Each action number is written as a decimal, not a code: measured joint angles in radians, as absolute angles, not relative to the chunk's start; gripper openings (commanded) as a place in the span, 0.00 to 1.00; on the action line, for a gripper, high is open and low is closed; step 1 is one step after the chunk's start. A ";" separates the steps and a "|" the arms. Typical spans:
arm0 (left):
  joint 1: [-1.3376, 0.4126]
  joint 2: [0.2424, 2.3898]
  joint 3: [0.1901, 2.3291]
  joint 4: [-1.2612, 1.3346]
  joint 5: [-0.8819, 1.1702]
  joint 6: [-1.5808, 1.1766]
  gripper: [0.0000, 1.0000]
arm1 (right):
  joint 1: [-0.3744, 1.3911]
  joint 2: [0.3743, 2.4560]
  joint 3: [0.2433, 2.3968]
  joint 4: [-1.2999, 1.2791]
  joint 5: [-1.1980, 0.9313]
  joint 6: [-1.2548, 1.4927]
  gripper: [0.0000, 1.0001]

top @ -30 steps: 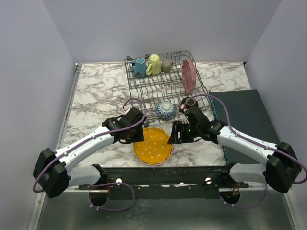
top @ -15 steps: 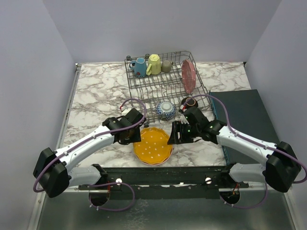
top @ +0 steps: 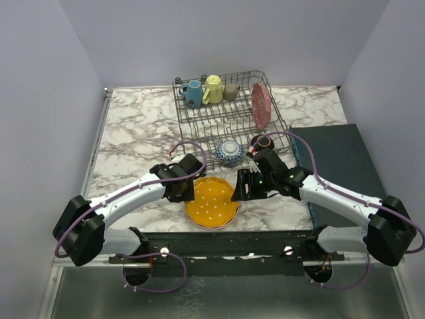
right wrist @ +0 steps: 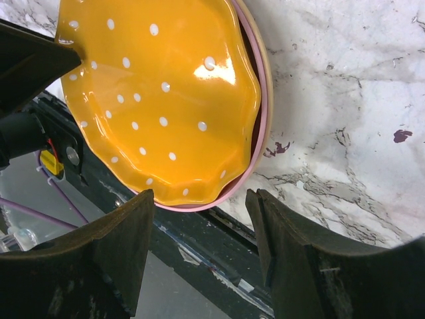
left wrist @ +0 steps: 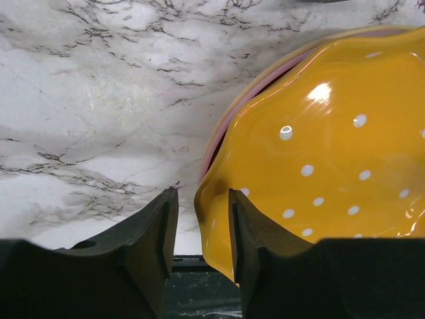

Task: Load the mixed dishes into the dish rack
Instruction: Pick up the plate from the corner of the board.

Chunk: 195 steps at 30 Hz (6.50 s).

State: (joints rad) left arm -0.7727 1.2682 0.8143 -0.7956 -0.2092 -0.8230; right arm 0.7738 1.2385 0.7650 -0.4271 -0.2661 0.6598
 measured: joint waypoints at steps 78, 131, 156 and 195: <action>-0.773 0.902 0.862 -0.846 -0.127 -0.804 0.00 | 0.799 1.291 0.733 -0.300 -0.256 0.707 0.67; -0.769 1.015 0.719 -0.781 -0.194 -0.934 0.00 | 0.784 1.483 0.672 -0.017 -0.358 0.751 0.65; -0.767 1.007 0.633 -0.651 -0.201 -0.955 0.00 | 0.794 1.475 0.717 -0.142 -0.279 0.796 0.69; -0.761 0.896 0.443 -0.428 -0.250 -1.115 0.00 | 0.758 1.604 0.517 0.427 -0.584 1.018 0.67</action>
State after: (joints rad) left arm -0.7609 0.8963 0.4427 -0.4278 -0.2504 -1.1152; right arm 0.7578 1.6043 0.5175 0.4267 -0.5838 1.0183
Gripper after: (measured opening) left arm 0.017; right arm 0.685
